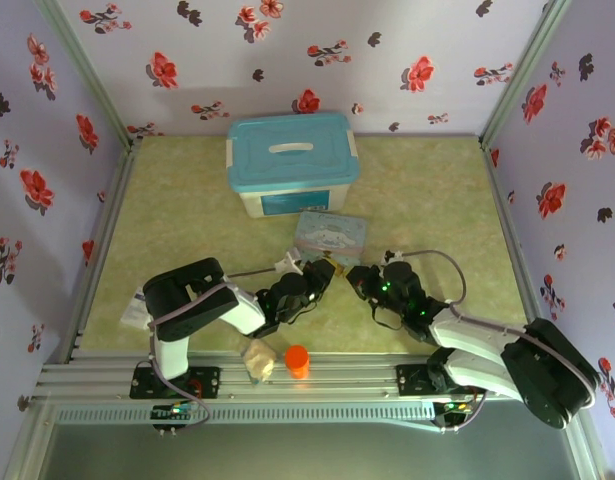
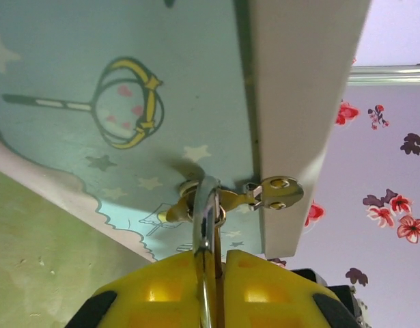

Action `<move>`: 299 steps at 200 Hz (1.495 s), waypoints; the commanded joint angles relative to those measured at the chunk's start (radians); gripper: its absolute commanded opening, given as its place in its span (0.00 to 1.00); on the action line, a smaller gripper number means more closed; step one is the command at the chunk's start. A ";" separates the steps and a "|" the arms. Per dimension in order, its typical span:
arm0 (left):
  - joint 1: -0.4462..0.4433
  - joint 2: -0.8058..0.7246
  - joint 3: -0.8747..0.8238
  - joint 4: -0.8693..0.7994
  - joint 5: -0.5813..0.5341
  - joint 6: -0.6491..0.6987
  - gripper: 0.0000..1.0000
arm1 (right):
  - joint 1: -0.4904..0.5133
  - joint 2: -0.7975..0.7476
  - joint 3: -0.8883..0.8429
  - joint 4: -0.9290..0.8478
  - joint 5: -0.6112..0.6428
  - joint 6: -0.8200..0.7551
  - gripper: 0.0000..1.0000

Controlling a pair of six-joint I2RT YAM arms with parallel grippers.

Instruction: Unlock the padlock with the key

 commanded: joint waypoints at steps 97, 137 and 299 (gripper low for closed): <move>-0.021 -0.052 -0.068 0.055 0.116 0.036 0.00 | 0.038 -0.228 0.204 -0.769 0.131 -0.773 0.30; -0.020 -0.062 -0.092 0.052 0.101 0.040 0.00 | 0.294 -0.146 0.248 -0.752 0.476 -1.048 0.32; -0.032 -0.099 -0.120 0.061 0.109 0.030 0.00 | 0.483 0.179 0.337 -0.532 0.700 -1.376 0.20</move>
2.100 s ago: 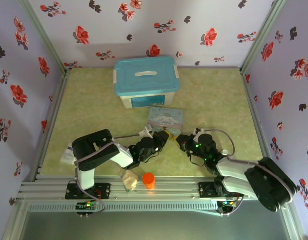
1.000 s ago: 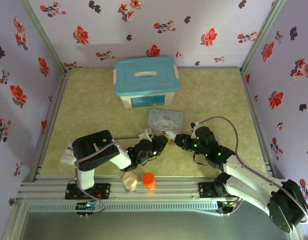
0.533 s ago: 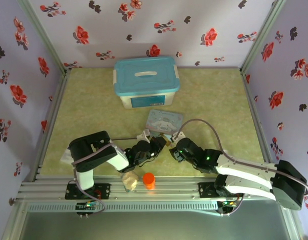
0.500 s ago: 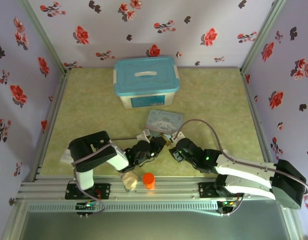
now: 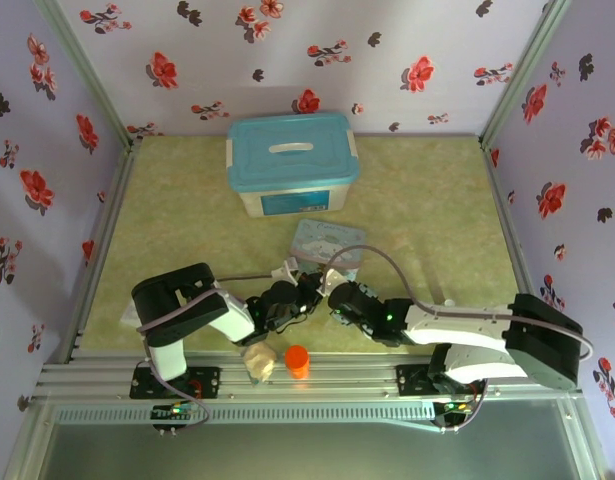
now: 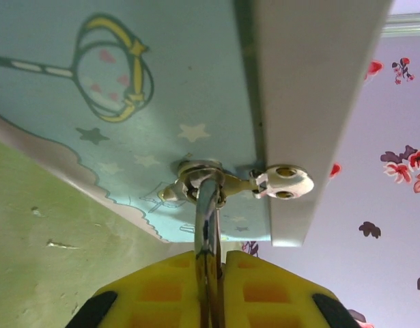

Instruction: Unlock the padlock with the key

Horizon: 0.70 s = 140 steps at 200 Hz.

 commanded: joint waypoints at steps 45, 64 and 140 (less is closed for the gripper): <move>-0.017 -0.044 -0.012 0.050 0.013 0.025 0.00 | -0.037 -0.019 -0.024 0.166 -0.119 -0.008 0.08; -0.017 -0.038 -0.017 0.052 0.020 0.024 0.00 | -0.107 -0.082 -0.072 0.235 -0.306 0.044 0.06; -0.015 0.003 -0.021 0.045 0.027 0.046 0.00 | -0.292 -0.091 -0.145 0.366 -0.720 0.264 0.05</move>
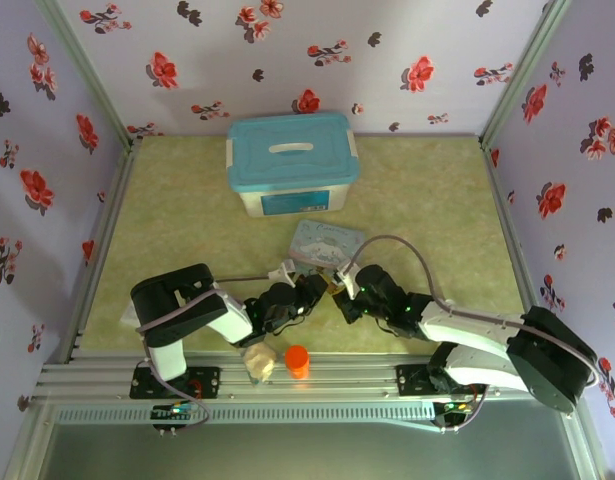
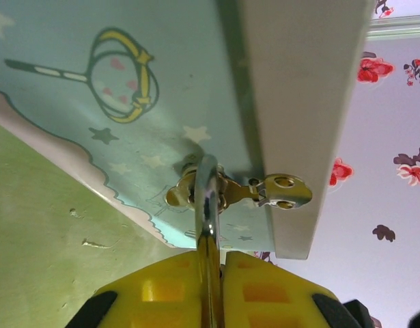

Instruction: Unlock the padlock with the key

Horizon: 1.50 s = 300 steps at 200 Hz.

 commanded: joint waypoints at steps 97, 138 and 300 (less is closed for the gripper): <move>-0.006 -0.014 0.032 -0.123 0.033 0.090 0.29 | 0.088 0.030 0.019 0.079 0.101 0.170 0.05; -0.005 0.003 0.029 -0.154 0.034 0.104 0.28 | 0.134 0.154 0.048 0.118 0.125 0.207 0.05; 0.134 -0.170 0.168 -1.050 0.132 0.545 0.22 | 0.131 0.190 0.092 -0.085 0.442 0.431 0.41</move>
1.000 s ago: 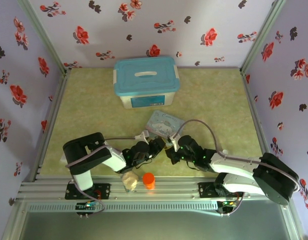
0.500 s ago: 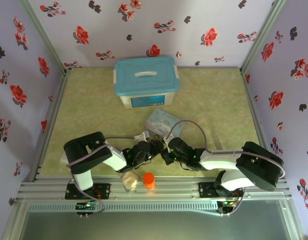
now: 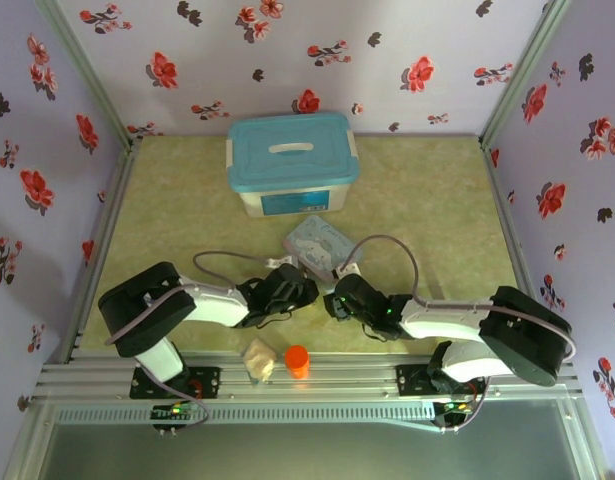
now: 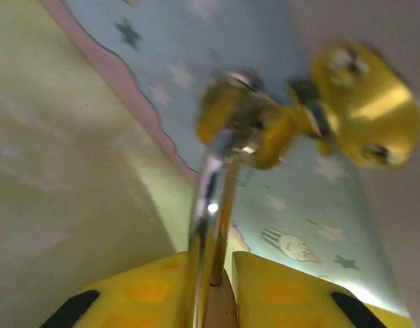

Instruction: Unlock the padlock with the key

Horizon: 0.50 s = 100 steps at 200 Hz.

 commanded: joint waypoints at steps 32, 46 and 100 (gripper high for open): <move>0.030 -0.008 0.061 -0.344 -0.030 0.173 0.24 | -0.005 0.017 0.025 -0.039 0.154 0.076 0.41; 0.027 -0.001 0.105 -0.416 -0.050 0.201 0.27 | -0.004 0.025 0.028 -0.023 0.163 0.085 0.41; -0.007 -0.014 0.210 -0.662 -0.192 0.259 0.27 | -0.005 0.057 0.041 -0.028 0.184 0.100 0.40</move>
